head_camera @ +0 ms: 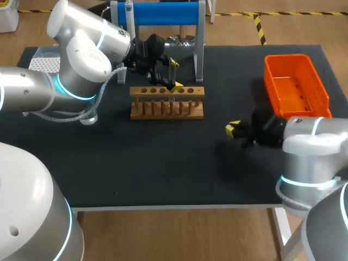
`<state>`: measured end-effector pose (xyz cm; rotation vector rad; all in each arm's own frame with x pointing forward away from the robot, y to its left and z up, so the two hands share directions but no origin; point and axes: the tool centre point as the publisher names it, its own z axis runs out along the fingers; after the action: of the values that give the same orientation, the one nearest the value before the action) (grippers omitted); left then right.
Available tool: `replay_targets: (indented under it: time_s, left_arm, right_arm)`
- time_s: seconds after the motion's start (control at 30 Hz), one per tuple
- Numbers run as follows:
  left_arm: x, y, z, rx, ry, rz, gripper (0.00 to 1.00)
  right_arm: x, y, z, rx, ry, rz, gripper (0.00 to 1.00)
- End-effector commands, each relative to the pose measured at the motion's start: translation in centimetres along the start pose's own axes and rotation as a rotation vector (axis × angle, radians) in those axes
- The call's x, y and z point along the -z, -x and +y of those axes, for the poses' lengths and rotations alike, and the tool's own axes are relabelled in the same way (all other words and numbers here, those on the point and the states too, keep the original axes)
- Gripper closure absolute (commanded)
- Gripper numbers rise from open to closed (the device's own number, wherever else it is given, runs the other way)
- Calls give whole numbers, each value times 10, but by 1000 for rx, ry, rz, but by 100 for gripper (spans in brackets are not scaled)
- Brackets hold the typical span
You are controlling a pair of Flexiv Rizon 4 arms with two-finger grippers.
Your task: Invert the test tube, pick up the pipette, mount the tip to pipette, aspirate from beaker and dispense into the tube, eject the tip, return the pipette, and cap with the stopper.
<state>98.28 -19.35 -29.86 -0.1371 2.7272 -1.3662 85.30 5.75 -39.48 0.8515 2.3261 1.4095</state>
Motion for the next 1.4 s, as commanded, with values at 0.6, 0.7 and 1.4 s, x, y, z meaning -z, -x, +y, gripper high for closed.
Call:
replay_targets:
  time_s: [0.6,0.7,1.4]
  left_arm:
    - [0,1,-1,1,3,2,0]
    - [0,1,-1,1,3,2,0]
    - [0,1,-1,1,3,2,0]
  right_arm:
    - [43,-1,130,211,-22,360,100]
    - [37,-3,146,238,-29,391,100]
    - [-19,-3,217,285,-55,444,100]
